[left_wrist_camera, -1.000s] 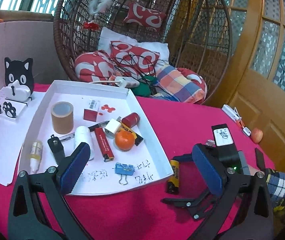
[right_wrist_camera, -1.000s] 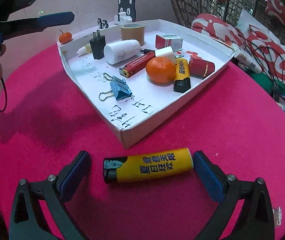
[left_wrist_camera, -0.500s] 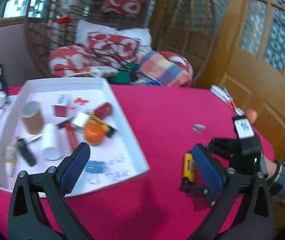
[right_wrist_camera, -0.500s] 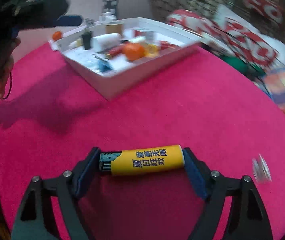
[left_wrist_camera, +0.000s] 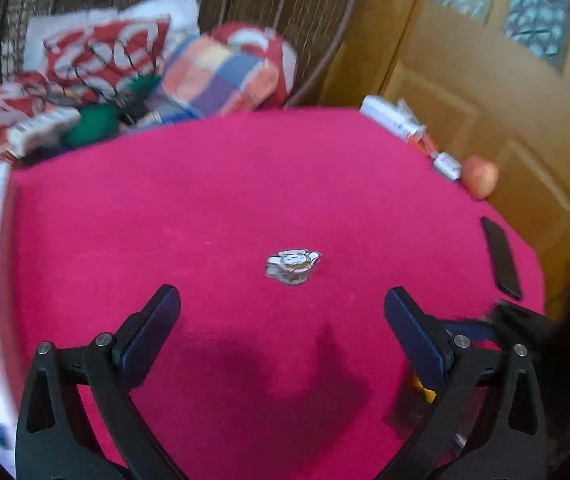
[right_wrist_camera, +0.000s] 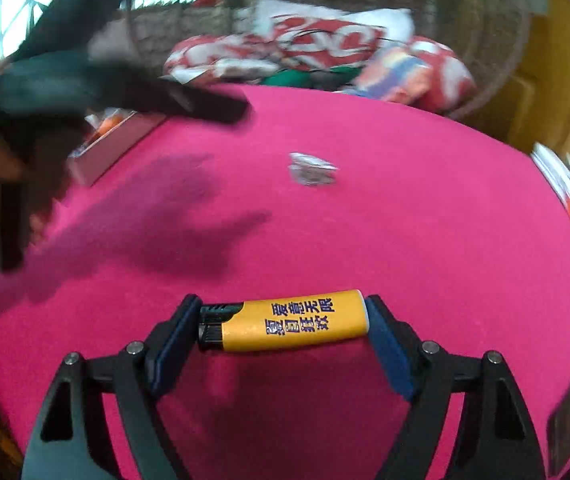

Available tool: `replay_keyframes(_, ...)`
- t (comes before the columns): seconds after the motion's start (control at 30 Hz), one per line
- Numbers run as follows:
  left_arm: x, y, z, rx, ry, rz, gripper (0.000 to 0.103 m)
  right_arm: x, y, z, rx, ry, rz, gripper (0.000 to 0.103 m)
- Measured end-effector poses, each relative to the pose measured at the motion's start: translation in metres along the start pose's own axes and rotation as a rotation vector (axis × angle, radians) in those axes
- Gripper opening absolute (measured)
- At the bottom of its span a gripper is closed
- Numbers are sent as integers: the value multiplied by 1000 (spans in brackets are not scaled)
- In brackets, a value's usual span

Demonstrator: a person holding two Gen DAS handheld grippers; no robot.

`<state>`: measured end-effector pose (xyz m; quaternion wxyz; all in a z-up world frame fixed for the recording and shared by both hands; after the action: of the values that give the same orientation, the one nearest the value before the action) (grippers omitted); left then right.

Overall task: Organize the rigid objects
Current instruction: 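Grasp the clear cartoon badge with the left tool while the right tool holds the lighter, then carry the badge and yellow lighter over the white tray with both tools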

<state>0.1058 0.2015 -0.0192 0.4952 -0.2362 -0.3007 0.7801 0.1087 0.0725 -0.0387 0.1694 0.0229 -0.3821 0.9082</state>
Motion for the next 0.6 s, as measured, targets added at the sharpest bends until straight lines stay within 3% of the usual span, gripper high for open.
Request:
replay_keyframes(0.1,-6,0,-34,45,-23,38,100,-3,-4,6,-26,-17,-29,82)
replay_keyframes(0.17,-12,-1,-46,56,-36,37,86,-3,-4,5,-27,-29,-38,82)
replay_keyframes(0.23,-16,-4,-52,61,-59,15,80,-3,-4,5,-27,-42,-42,82)
replay_keyframes(0.33,-17,-8,-59,64,-102,-18,78,-4,-3,7,-38,-56,-53,82)
replay_keyframes(0.4,-14,-9,-61,62,-129,-30,66,-6,-3,8,-43,-57,-64,82)
replay_keyframes(0.43,-12,-9,-61,61,-137,-32,51,-6,-2,9,-47,-58,-69,82)
replay_keyframes(0.47,-11,-9,-61,56,-134,-29,45,-6,-2,10,-51,-57,-72,82)
replay_keyframes(0.6,-9,-5,-55,39,-106,-10,45,-9,-3,16,-79,-43,-80,82)
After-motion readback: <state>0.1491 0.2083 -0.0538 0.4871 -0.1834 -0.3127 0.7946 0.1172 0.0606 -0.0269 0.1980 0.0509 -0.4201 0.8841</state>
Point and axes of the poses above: each gripper's, at about its wrist camera, not at the fingertips, and z roughly against the way its jaws point, x to its left, y to its underside, the point moved 9 cm from there along -z, roughly the way its jaws point, and after that the axes turned 13 degrees about -z, right-handed, at the moved point
